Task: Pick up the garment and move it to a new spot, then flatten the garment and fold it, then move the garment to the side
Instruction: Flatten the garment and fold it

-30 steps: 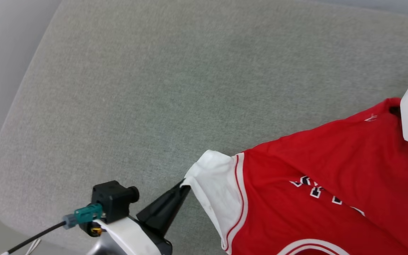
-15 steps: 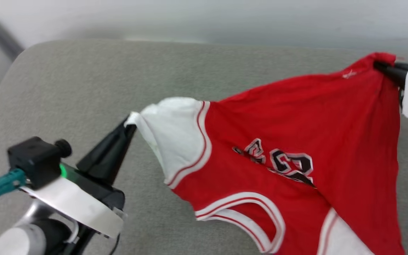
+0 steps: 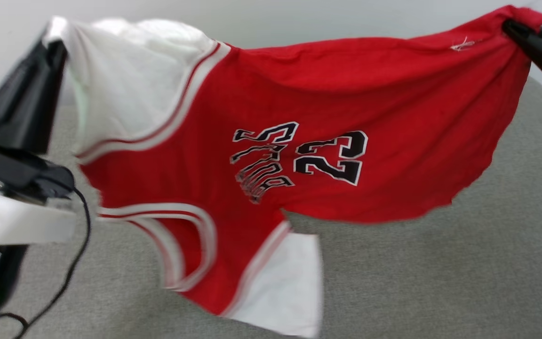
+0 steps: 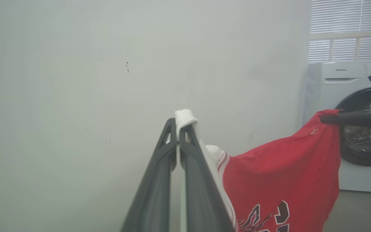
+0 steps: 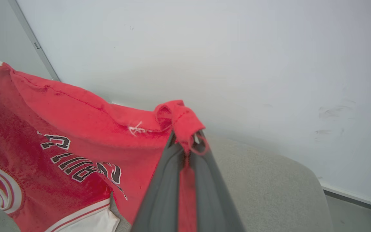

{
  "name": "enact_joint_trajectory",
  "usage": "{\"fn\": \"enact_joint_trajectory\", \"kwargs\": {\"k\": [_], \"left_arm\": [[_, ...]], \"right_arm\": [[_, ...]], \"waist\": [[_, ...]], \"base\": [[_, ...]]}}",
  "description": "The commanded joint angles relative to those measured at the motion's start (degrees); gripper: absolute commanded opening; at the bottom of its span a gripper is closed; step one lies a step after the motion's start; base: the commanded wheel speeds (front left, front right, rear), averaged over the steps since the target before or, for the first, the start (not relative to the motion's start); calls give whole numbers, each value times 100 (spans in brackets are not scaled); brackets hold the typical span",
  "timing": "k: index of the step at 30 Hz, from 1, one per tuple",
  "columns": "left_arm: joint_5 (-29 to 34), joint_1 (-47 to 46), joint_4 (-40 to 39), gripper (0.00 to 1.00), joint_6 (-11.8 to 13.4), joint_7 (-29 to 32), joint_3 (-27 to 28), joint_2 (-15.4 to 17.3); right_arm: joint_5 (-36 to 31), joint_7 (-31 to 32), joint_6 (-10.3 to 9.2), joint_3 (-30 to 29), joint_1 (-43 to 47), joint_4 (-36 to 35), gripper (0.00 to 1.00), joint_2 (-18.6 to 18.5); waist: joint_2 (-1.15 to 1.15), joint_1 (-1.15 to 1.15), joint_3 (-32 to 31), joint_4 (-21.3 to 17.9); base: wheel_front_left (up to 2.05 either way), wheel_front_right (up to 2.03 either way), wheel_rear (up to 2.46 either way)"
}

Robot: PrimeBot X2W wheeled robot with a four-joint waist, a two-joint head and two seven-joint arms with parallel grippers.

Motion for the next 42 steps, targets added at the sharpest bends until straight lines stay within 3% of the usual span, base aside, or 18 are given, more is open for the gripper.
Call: {"fn": "enact_joint_trajectory", "kwargs": {"k": [1, 14, 21, 30, 42], "left_arm": [[-26, -131, -21, 0, 34, 23, 58, 51], [9, -2025, 248, 0, 152, 447, 456, 357], [81, -3599, 937, 0, -72, 665, 236, 374], [437, -5891, 2558, 0, -578, 550, -325, -7], [913, -8312, 5067, 0, -1055, -456, -695, -863]], "right_arm": [[-19, -38, -4, -30, 36, -72, 0, 47], [-316, -390, -4, -400, -552, -804, 0, 433], [-594, -816, -4, -473, -1156, -645, 0, 511], [-993, -1678, -4, -377, -2485, 487, 0, 565], [-1793, -3057, -4, 40, -4646, 2642, 0, 767]], "waist": [[0, 0, -64, -130], [0, 0, 382, -493], [0, 0, 1116, -549], [0, 0, 2169, -481], [0, 0, 3225, -198]], "base": [[0, 0, 0], [0, 0, 0], [0, 0, 0], [0, 0, 0], [0, 0, 0]]}}
